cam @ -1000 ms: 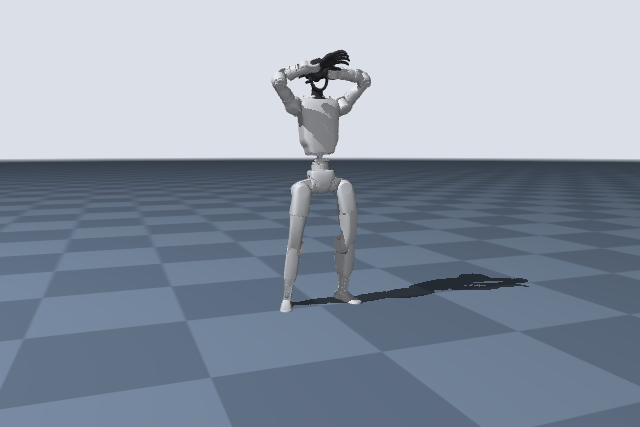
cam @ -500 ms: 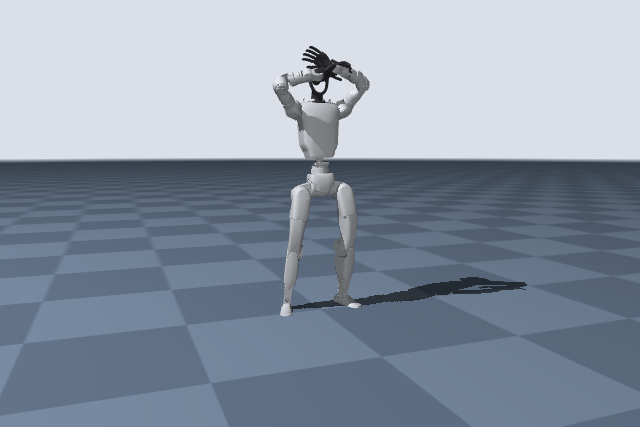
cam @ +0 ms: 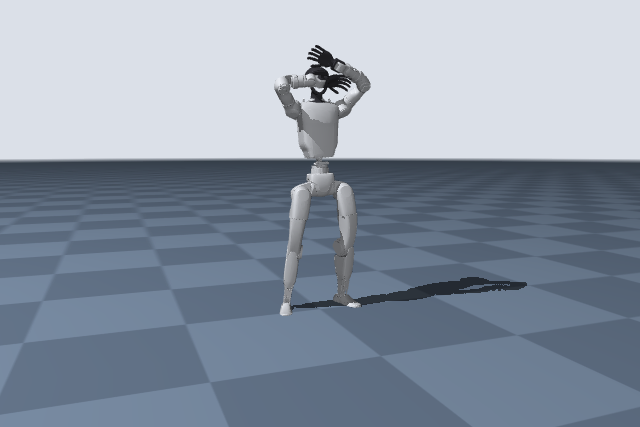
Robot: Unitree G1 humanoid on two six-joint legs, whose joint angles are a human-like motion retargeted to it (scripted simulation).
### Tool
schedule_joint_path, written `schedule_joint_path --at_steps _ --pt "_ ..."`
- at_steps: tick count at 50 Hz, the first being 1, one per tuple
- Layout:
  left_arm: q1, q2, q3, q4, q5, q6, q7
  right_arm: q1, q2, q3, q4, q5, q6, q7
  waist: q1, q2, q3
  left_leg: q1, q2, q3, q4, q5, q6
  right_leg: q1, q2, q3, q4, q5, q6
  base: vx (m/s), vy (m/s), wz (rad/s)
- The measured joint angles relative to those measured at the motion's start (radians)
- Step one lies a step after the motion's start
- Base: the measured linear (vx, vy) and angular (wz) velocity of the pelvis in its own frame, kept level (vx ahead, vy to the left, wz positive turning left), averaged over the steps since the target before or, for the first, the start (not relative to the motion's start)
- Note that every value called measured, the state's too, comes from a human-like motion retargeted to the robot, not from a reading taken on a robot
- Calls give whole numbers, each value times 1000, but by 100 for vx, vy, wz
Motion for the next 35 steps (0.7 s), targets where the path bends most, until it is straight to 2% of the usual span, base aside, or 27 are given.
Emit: schedule_joint_path --at_steps 3,5,7,10,13,15,18,22,24,26,30,33,35 --pt "21 -18 -54 103 -47 -24 -92 26 10 -104 -34 70 -4 -97 6 6 -5 -1 -1 -2 2 -2 6 2 -2 -4 -1 -1 3 0 0 0" --pt "69 -13 -58 54 -26 -63 -156 5 17 -122 24 100 0 -158 21 25 -17 -2 0 -2 2 -3 6 2 -1 -4 -2 -1 1 0 0 0" --pt "104 7 -58 -95 46 -100 -181 -47 30 -81 138 118 7 -194 32 45 -29 -3 3 -2 3 -5 2 0 2 -2 -1 -1 -4 0 0 0" --pt "107 20 -58 -347 149 -122 -148 -106 41 19 300 154 12 -164 30 50 -40 -4 7 -1 3 -7 -7 -2 6 -1 1 -2 -11 0 0 0" --pt "85 11 -58 -439 123 -107 -63 -64 22 54 330 166 8 -48 1 12 -44 -1 8 -2 1 -8 -15 1 7 -2 2 -4 -13 0 0 0" --pt "54 9 -58 -388 82 -78 7 -25 2 55 281 135 2 22 -17 -16 -43 2 7 -2 0 -8 -16 3 6 -3 2 -6 -12 0 0 0" --pt "16 18 -29 -182 19 -32 56 -3 -20 55 129 71 -11 47 -21 -27 -37 6 4 1 -1 -9 -10 6 4 -3 2 -9 -5 0 0 0" --pt "21 31 -34 71 -66 -22 -2 2 -12 15 -30 111 -28 -48 -6 -5 -35 12 3 8 -1 -11 0 6 2 3 2 -11 3 0 0 0" --pt "49 35 -58 93 -87 -44 -63 3 3 -27 -25 159 -32 -110 3 7 -39 13 3 13 -2 -12 3 4 2 7 3 -11 3 0 0 0" --pt "99 51 -58 14 -68 -73 -114 -16 23 -39 41 215 -32 -165 19 30 -47 14 6 17 -2 -13 4 2 4 12 3 -11 0 0 0 0" --pt "133 79 -58 -319 51 -106 -132 -51 53 -49 240 310 -20 -199 29 52 -58 13 11 21 -2 -14 -1 -3 9 18 5 -9 -9 0 0 0" --pt "106 64 -58 -469 66 -103 -77 -42 40 -50 322 304 3 -145 8 27 -61 11 11 19 -3 -14 -6 -4 10 16 5 -8 -12 0 0 0" --pt "75 53 -58 -465 45 -82 -20 -29 25 -30 319 286 13 -66 -10 3 -58 11 10 15 -2 -14 -8 -1 9 12 5 -9 -11 0 0 0"
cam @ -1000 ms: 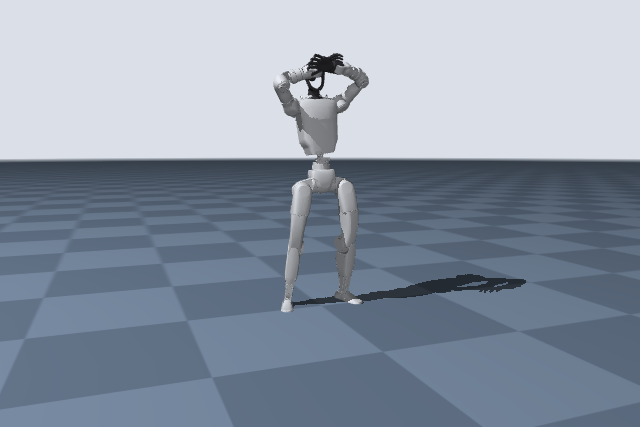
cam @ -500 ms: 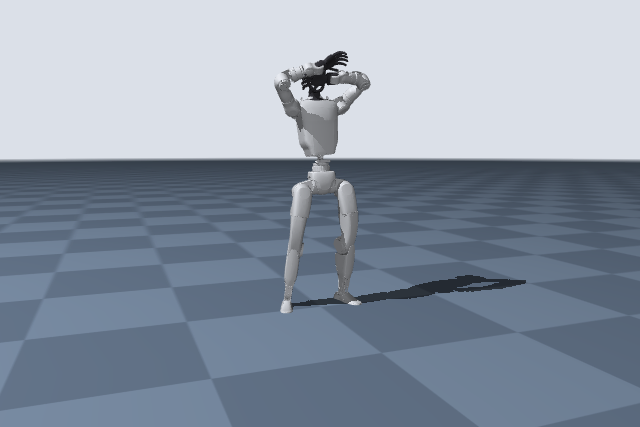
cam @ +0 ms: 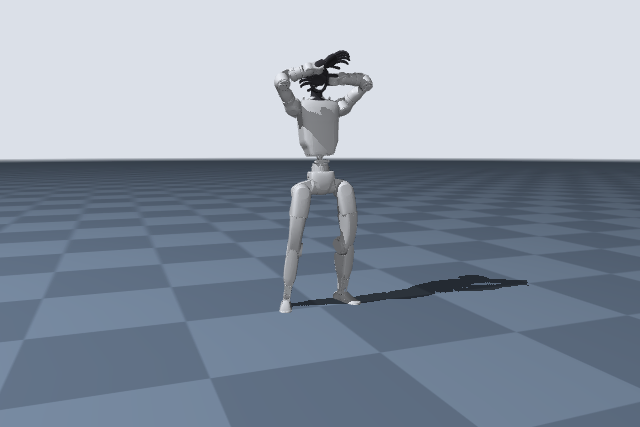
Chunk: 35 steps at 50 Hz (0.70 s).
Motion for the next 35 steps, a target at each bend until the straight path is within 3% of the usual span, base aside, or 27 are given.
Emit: schedule_joint_path --at_steps 6,10,12,16,20,25,28,32,35 --pt "-35 -13 58 327 -153 67 36 10 -12 85 -266 -70 16 231 -13 -10 -2 1 -4 -5 3 -1 10 7 -5 -8 -2 -2 13 0 0 0" --pt "-23 7 0 483 -235 66 -28 26 2 44 -379 30 -7 135 4 19 -3 3 -6 0 4 -2 20 6 -6 -4 -2 -2 19 0 0 0" --pt "32 23 0 460 -227 34 -115 15 11 22 -343 48 -25 47 22 44 -9 4 -5 4 3 -3 21 3 -6 1 -1 -1 19 0 0 0" --pt "82 63 0 202 -18 -48 -137 -49 38 15 -144 -8 -34 -94 43 80 -27 1 0 12 1 -3 14 -8 -1 11 2 1 13 0 0 0" --pt "7 40 0 -27 154 -39 3 -85 27 36 44 -54 -1 -44 26 50 -16 2 3 12 -1 -3 3 -9 2 13 5 1 2 0 0 0" --pt "-75 -3 0 160 43 45 103 -29 -6 85 -31 -148 19 151 -14 -5 -11 1 -1 5 0 -1 1 -3 -2 3 2 0 7 0 0 0" --pt "-47 -40 0 384 -197 48 86 22 -24 85 -215 -91 21 192 -6 -9 -8 4 -5 4 1 -1 9 2 -5 1 -1 0 15 0 0 0" --pt "20 -39 0 564 -333 46 -73 30 -6 84 -343 3 -6 106 19 27 -7 5 -7 9 0 -1 18 -1 -7 5 -2 1 23 0 0 0" --pt "76 -4 0 501 -276 -5 -148 4 19 75 -288 29 -43 -40 40 64 -12 3 -5 14 -2 0 18 -7 -5 11 -1 4 22 0 0 0"
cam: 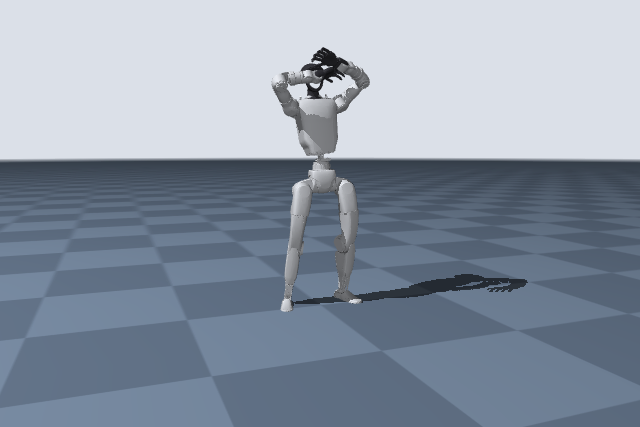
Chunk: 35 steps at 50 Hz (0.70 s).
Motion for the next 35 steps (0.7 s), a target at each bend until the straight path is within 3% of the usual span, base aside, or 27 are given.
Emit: schedule_joint_path --at_steps 4,8,13,18,21,25,30,35 --pt "-15 24 0 -308 233 -46 58 -26 -9 -23 211 1 -10 -124 10 7 12 -1 4 0 0 0 -9 -2 4 3 1 2 -11 0 0 0" --pt "-79 -11 0 -512 328 -24 150 15 -69 -37 332 -2 35 -10 -22 -42 23 -5 4 -11 2 1 -19 2 4 -7 1 3 -17 0 0 0" --pt "-93 -15 60 -340 234 33 278 59 -119 3 133 -33 24 185 -56 -74 39 -7 -3 -22 4 1 -16 10 -3 -19 -2 2 -11 0 0 0" --pt "-72 10 38 -59 106 75 177 100 -71 -100 -69 75 8 151 -55 -53 45 -4 -8 -14 4 1 -1 9 -8 -13 -3 2 -4 0 0 0" --pt "-33 23 0 -103 130 36 85 94 -35 -159 -4 97 -6 39 -37 -27 39 -2 -9 -6 1 1 1 2 -8 -3 -1 3 -6 0 0 0" --pt "-10 27 0 -386 262 -38 44 20 -21 -103 201 35 7 -50 -14 3 26 -4 -5 2 -2 2 -7 -8 -4 7 2 6 -12 0 0 0" --pt "-69 -7 0 -516 260 -14 163 23 -75 -2 281 26 36 152 -45 -49 37 -6 -4 -2 0 2 -20 -6 -3 4 2 7 -14 0 0 0" --pt "-40 20 111 -222 119 57 250 59 -100 10 52 -39 48 283 -59 -73 43 -2 -8 -3 -1 3 -13 -1 -7 1 -1 5 -6 0 0 0"
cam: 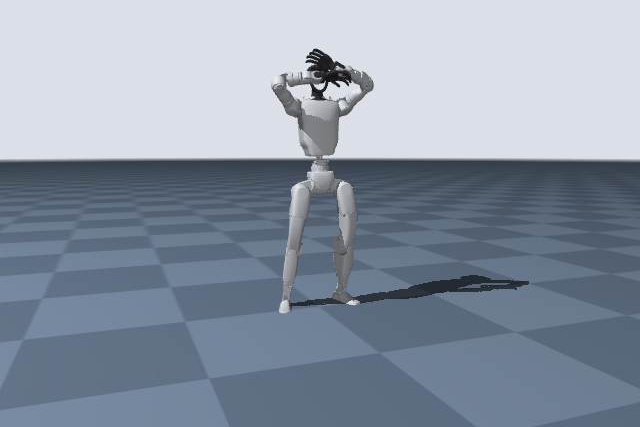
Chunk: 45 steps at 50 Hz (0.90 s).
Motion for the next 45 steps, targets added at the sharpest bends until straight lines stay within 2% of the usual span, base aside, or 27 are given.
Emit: schedule_joint_path --at_steps 2,5,8,10,13,15,20,23,26,28,32,35,38,42,45 --pt "15 13 10 126 -57 24 -37 -6 15 -5 -74 31 -3 -44 9 14 0 2 -1 3 0 0 6 0 -1 3 0 -1 3 0 0 0" --pt "17 30 -66 203 -88 24 -164 5 51 -74 -87 80 -17 -145 19 29 -3 5 0 10 -1 -1 11 -2 0 9 0 -1 4 0 0 0" --pt "47 39 -111 64 -76 -52 -284 -14 89 -112 44 61 -23 -254 36 49 -13 6 3 14 -2 -2 11 -6 3 15 1 -1 -1 0 0 0" --pt "52 36 -111 -93 -2 -94 -309 -42 109 -105 164 16 -11 -295 46 60 -21 4 6 15 -2 -3 8 -8 7 17 1 0 -6 0 0 0" --pt "-7 0 -111 -263 131 -103 -203 -51 105 -96 276 -79 9 -284 34 38 -26 -1 8 10 -3 -2 1 -10 9 13 2 0 -10 0 0 0" --pt "-40 -20 -87 -287 180 -86 -93 -49 86 -68 269 -152 3 -252 22 18 -26 -3 8 5 -2 -1 -3 -9 9 7 1 -1 -9 0 0 0" --pt "-78 -23 21 -12 165 -9 84 -49 44 0 3 -318 -42 -194 18 -3 -26 -8 4 -3 -1 0 3 -6 4 -4 -2 -2 4 0 0 0" --pt "-81 -28 15 211 87 17 54 -49 46 -5 -125 -288 -48 -261 32 5 -26 -9 2 -3 0 0 10 -5 2 -5 -4 -2 11 0 0 0" --pt "-65 -37 -57 307 35 -11 -58 -48 51 -61 -122 -249 -41 -359 45 11 -26 -7 2 2 0 0 13 -7 2 0 -4 -1 14 0 0 0" --pt "-43 -36 -105 262 47 -54 -128 -59 52 -89 -56 -241 -32 -426 60 20 -28 -5 3 7 -2 -1 13 -10 3 6 -3 0 13 0 0 0" --pt "-21 -8 -111 -47 248 -117 -183 -102 63 -61 127 -210 -19 -508 107 61 -36 -2 8 21 -4 -1 8 -19 9 22 1 3 5 0 1 -9" --pt "-53 -12 -111 -251 293 -116 -127 -86 64 -60 201 -183 -2 -472 111 58 -33 0 10 27 -7 0 5 -24 11 30 4 5 -2 0 0 0" --pt "-92 -19 -111 -273 201 -73 -43 -33 64 -64 162 -144 21 -316 92 30 -20 3 8 28 -8 1 7 -23 10 32 4 5 -5 0 0 0" --pt "-139 -21 -40 -66 135 19 -5 16 61 -47 -15 -91 31 -82 81 19 -9 3 4 22 -7 2 14 -18 6 26 2 3 -2 0 0 0" --pt "-185 -30 -50 161 144 81 -41 33 59 -76 -151 -64 6 -52 77 26 -5 -1 2 16 -4 2 18 -15 3 18 -1 3 6 0 0 0"
